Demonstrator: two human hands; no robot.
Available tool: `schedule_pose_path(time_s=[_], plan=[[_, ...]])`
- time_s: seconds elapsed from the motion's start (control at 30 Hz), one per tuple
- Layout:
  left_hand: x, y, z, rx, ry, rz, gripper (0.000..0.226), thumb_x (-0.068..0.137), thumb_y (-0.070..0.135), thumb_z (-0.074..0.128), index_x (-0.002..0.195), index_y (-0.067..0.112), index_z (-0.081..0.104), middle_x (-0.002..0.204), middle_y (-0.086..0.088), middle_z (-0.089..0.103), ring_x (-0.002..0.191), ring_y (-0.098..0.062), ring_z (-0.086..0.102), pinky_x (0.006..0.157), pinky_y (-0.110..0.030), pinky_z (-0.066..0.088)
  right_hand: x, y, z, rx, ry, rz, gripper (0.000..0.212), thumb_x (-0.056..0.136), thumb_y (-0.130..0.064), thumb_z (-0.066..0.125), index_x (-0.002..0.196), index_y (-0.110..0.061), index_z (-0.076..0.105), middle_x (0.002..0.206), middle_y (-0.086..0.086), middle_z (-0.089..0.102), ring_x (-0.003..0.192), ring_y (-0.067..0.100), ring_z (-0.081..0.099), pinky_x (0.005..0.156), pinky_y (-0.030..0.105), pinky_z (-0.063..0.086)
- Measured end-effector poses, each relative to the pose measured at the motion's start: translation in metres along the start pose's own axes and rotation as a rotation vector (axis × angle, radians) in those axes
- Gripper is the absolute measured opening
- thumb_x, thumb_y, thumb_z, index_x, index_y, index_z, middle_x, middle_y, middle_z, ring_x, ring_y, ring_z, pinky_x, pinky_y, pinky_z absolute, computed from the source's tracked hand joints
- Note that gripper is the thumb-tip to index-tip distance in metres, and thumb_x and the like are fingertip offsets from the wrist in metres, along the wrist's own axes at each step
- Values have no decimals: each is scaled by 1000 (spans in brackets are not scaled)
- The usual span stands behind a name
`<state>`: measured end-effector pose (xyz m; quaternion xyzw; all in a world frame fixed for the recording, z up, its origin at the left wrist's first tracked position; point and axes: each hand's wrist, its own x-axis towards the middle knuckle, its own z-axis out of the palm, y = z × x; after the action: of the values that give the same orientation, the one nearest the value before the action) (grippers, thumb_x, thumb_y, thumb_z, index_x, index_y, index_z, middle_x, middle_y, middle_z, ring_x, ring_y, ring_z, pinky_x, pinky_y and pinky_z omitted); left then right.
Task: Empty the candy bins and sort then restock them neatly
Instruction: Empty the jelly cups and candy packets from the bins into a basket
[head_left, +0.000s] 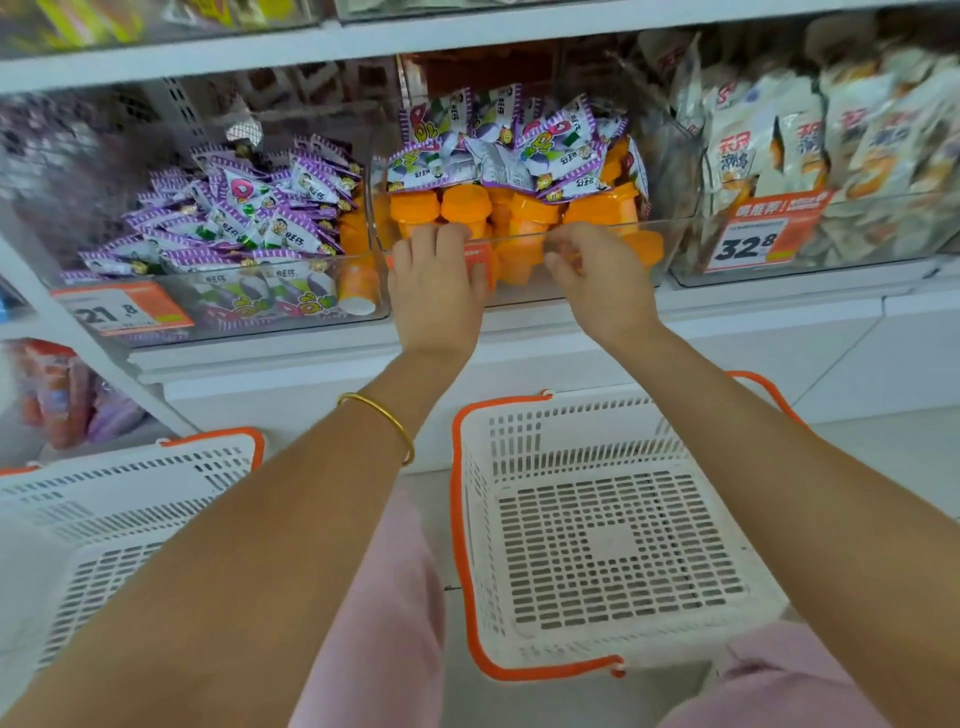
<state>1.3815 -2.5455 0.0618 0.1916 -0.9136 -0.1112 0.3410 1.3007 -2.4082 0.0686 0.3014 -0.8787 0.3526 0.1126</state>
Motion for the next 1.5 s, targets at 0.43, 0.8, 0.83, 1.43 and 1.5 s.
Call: schedule_pose_path(time_s=[0.43, 0.8, 0.83, 1.43, 1.5], plan=[[44, -40, 37, 117, -67, 333, 23, 91, 35, 50, 89, 19, 68, 87, 0, 65, 82, -27, 57, 67, -33, 31, 51, 12, 30, -399, -59, -262, 40, 85, -49, 44, 94, -21, 71, 89, 2, 65, 86, 30, 57, 71, 35, 31], [42, -54, 34, 52, -59, 318, 24, 84, 26, 54, 92, 12, 71, 86, -8, 66, 83, -34, 58, 64, -39, 46, 61, 16, 29, -312, -145, -210, 21, 92, -30, 58, 105, -16, 68, 100, 5, 69, 97, 28, 58, 81, 36, 37], [43, -56, 34, 49, -66, 319, 26, 85, 27, 51, 92, 12, 72, 85, -7, 66, 82, -34, 58, 63, -40, 45, 62, 18, 29, -306, -141, -226, 20, 91, -30, 60, 102, -16, 69, 96, 5, 70, 93, 27, 59, 79, 35, 37], [55, -46, 13, -42, -27, 329, 28, 83, 31, 49, 82, 17, 73, 70, -2, 67, 68, -29, 58, 60, -34, 45, 61, 17, 16, -147, -20, -301, 28, 81, -35, 53, 86, -15, 72, 76, 2, 67, 80, 24, 57, 73, 31, 26], [49, -44, 8, -44, -25, 359, 35, 84, 33, 42, 82, 18, 73, 69, -1, 67, 66, -28, 57, 58, -33, 45, 52, 15, 11, -134, -29, -299, 26, 81, -33, 55, 86, -15, 73, 74, 1, 67, 79, 24, 58, 74, 32, 29]])
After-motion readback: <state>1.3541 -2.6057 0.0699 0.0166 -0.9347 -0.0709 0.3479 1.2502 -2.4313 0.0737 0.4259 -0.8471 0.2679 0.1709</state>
